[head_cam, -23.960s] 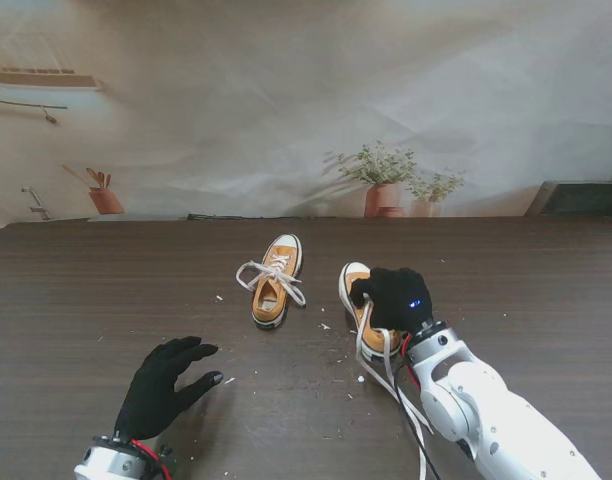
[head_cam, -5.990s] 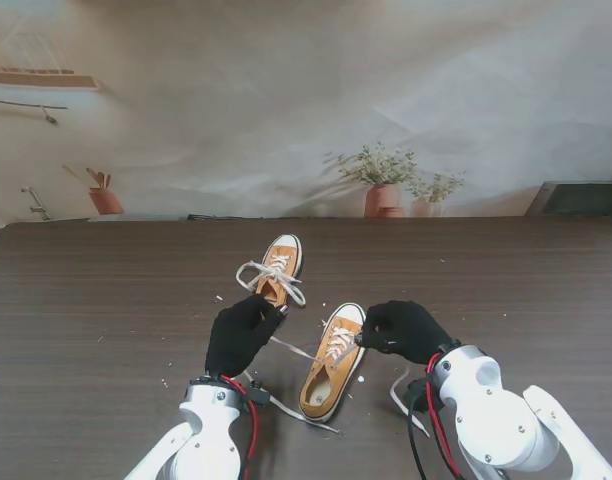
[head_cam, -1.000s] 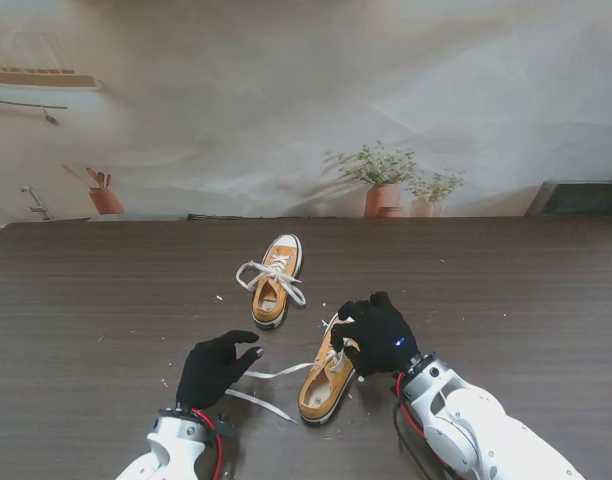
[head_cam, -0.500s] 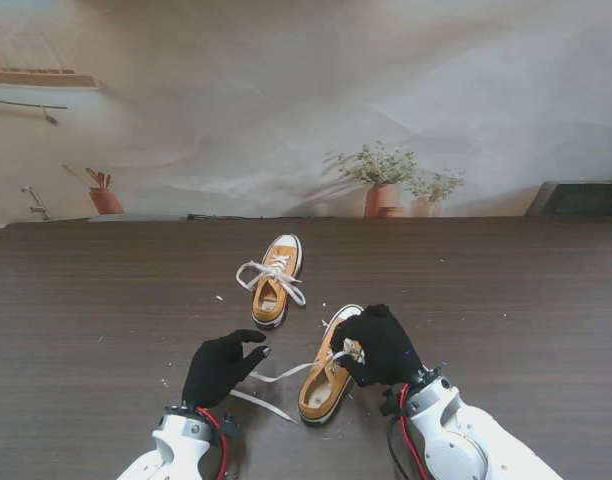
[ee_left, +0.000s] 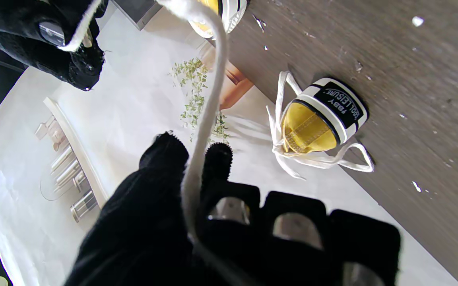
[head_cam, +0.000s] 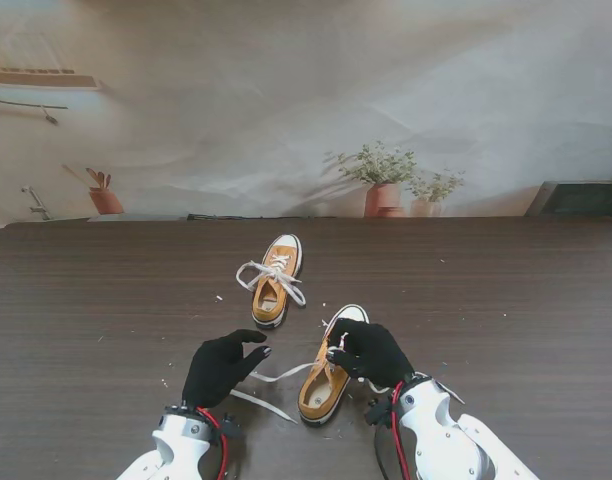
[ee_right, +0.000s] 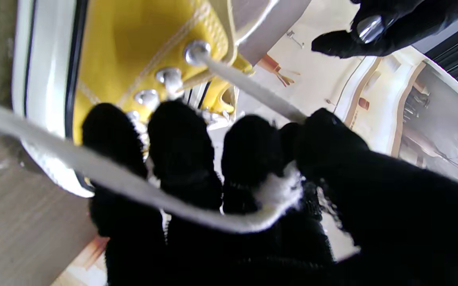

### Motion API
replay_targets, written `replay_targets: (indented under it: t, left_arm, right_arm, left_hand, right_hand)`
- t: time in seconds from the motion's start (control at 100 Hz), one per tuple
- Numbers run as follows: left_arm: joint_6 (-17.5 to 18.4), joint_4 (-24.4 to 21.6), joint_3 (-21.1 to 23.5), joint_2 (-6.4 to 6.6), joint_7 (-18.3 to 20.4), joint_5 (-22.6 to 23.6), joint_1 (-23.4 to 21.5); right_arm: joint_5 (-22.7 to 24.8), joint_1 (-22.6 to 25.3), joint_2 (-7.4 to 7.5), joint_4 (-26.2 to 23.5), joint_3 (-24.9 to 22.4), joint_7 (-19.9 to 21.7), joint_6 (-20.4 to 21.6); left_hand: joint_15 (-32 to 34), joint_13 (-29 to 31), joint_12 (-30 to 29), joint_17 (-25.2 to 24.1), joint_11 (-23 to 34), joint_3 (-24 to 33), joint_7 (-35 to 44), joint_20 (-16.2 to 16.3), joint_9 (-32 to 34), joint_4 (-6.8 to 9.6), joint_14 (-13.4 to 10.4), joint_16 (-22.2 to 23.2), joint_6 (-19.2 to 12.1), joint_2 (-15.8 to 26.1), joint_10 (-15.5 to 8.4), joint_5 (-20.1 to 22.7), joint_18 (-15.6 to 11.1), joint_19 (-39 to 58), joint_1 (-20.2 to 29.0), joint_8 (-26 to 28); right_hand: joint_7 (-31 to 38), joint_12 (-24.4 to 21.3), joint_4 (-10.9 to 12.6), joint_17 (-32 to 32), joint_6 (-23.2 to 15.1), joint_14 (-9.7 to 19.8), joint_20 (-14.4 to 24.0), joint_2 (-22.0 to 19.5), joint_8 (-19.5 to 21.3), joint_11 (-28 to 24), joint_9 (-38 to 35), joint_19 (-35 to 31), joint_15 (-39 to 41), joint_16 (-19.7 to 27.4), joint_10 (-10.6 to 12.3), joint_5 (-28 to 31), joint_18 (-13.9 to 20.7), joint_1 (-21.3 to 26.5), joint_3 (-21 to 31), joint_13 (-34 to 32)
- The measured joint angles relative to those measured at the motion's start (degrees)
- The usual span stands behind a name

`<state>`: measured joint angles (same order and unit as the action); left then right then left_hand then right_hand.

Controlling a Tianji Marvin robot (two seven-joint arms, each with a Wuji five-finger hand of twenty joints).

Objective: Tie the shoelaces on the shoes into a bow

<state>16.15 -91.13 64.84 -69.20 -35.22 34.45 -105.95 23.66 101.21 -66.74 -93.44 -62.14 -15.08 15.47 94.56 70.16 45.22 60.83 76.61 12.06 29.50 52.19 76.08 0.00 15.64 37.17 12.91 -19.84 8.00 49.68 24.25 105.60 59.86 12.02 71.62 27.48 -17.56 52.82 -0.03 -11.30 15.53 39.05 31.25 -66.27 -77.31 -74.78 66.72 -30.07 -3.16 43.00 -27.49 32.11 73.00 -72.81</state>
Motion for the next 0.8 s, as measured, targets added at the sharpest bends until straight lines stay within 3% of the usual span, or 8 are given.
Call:
replay_targets:
  t: [0.05, 0.13, 0.2, 0.28, 0.35, 0.49, 0.61, 0.8]
  left_arm:
    - [0.00, -0.12, 0.01, 0.00, 0.26, -0.19, -0.05]
    - [0.02, -0.34, -0.01, 0.03, 1.23, -0.81, -0.07]
    - [0.58, -0.54, -0.06, 0.20, 3.28, -1.27, -0.01]
    - [2.60, -0.54, -0.24, 0.53, 5.33, -1.37, 0.29]
    - [5.06, -0.56, -0.29, 0.88, 7.89, -1.90, 0.65]
    - [7.75, -0.49, -1.56, 1.52, 10.98, -4.65, 2.17]
    - [8.11, -0.16, -2.70, 1.68, 14.10, -7.82, 3.81]
    - [8.74, 1.19, -5.30, 1.76, 19.69, -15.39, 6.97]
  right_arm:
    - [-1.56, 0.53, -0.02, -1.00, -0.43, 2.01, -0.92]
    - [-1.35, 1.13, 0.01, -2.00, -0.70, 2.30, -1.60]
    - [3.29, 1.49, 0.09, -2.25, -1.18, 1.12, -1.25]
    - [10.83, 2.08, 0.27, -2.77, -2.04, -1.02, -0.59]
    - [14.48, 2.83, 0.60, -3.87, -2.78, -2.58, -0.22]
    - [21.66, 3.83, 1.48, -5.70, -4.13, -3.98, 1.43]
    - [22.77, 4.13, 2.23, -6.70, -4.56, -4.03, 1.84]
    - [27.57, 4.39, 2.49, -7.48, -4.89, -7.13, 1.80]
  left_hand:
    - [0.00, 0.00, 0.00, 0.00, 0.01, 0.00, 0.02, 0.00, 0.00, 0.00, 0.00, 0.00, 0.00, 0.00, 0.00, 0.00, 0.00, 0.00, 0.00, 0.00]
    - [0.00, 0.00, 0.00, 0.00, 0.01, 0.00, 0.02, 0.00, 0.00, 0.00, 0.00, 0.00, 0.00, 0.01, 0.00, 0.00, 0.00, 0.00, 0.00, 0.00]
    - [0.00, 0.00, 0.00, 0.00, 0.02, 0.00, 0.02, 0.00, 0.00, 0.00, 0.00, 0.00, 0.00, 0.03, 0.00, 0.00, 0.00, 0.00, 0.00, 0.00]
    - [0.00, 0.00, 0.00, 0.00, 0.02, 0.00, -1.94, 0.00, 0.00, 0.00, 0.00, 0.00, 0.00, 0.03, 0.00, -0.08, 0.00, 0.00, 0.00, 0.00]
    - [0.00, 0.00, 0.00, 0.00, 0.04, 0.00, -5.03, 0.00, 0.00, 0.00, 0.00, 0.00, 0.00, 0.03, 0.00, -0.10, 0.00, 0.00, -0.03, -0.68]
    - [0.00, 0.00, 0.00, 0.01, 0.04, 8.31, -12.14, -0.06, 0.00, -1.12, 0.00, 0.00, 0.00, -1.60, 0.00, -0.10, 0.00, 0.00, -2.83, -0.77]
    - [0.00, 0.00, 0.00, 0.01, 0.04, 14.54, -19.38, -0.50, 0.00, -1.66, 0.00, 0.00, 0.00, -3.13, 0.00, -0.09, 0.00, 0.01, -6.14, -3.68]
    - [0.00, 0.00, 0.00, 0.01, 0.04, 17.66, -22.47, -0.68, 0.00, -1.68, 0.00, 0.00, 0.00, -5.27, 0.00, -0.08, 0.00, 0.02, -8.37, -5.16]
  right_hand:
    - [0.00, 3.00, 0.00, 3.74, -0.26, 0.67, 3.31, -0.12, 0.00, -2.93, 0.01, -5.79, 7.07, -3.25, 0.72, 0.00, -2.73, -0.01, -0.69, 0.00]
    - [0.00, 9.09, 0.00, 8.39, -1.66, 3.22, 16.62, -0.28, -0.20, -5.72, 0.03, -17.35, 18.73, -9.43, 2.21, 0.00, -3.33, -0.10, -1.59, -0.02]
    - [-0.63, 12.98, -0.26, 10.72, -3.39, 5.27, 25.45, -0.09, -0.89, -7.22, 0.03, -24.59, 25.26, -12.84, 3.22, 0.21, -0.95, -0.21, -2.10, -0.61]
    - [-1.93, 15.07, -0.57, 11.75, -4.56, 6.37, 30.50, 0.63, -1.82, -7.80, 0.03, -27.52, 28.24, -14.83, 3.73, 1.25, 1.68, -0.26, -2.14, -0.62]
    - [-2.53, 15.70, -0.58, 12.03, -4.78, 6.86, 32.06, 1.19, -2.23, -7.80, 0.03, -28.41, 28.97, -15.13, 3.98, 1.77, 2.72, -0.27, -2.16, -0.62]
    - [-2.66, 15.79, -0.58, 12.51, -4.80, 7.67, 33.30, 1.29, -2.64, -7.80, 0.03, -28.67, 29.55, -15.65, 4.45, 1.83, 4.79, -0.28, -2.16, -0.62]
    - [-2.70, 15.91, -0.58, 12.62, -4.80, 8.24, 33.82, 1.29, -3.26, -7.80, 0.03, -28.69, 29.78, -16.03, 4.94, 1.85, 5.51, -0.29, -2.16, -0.62]
    - [-2.75, 16.42, -0.58, 12.66, -5.15, 8.44, 34.05, 1.32, -3.27, -7.80, 0.03, -28.70, 30.26, -16.37, 5.00, 1.85, 6.11, -0.35, -2.17, -0.62]
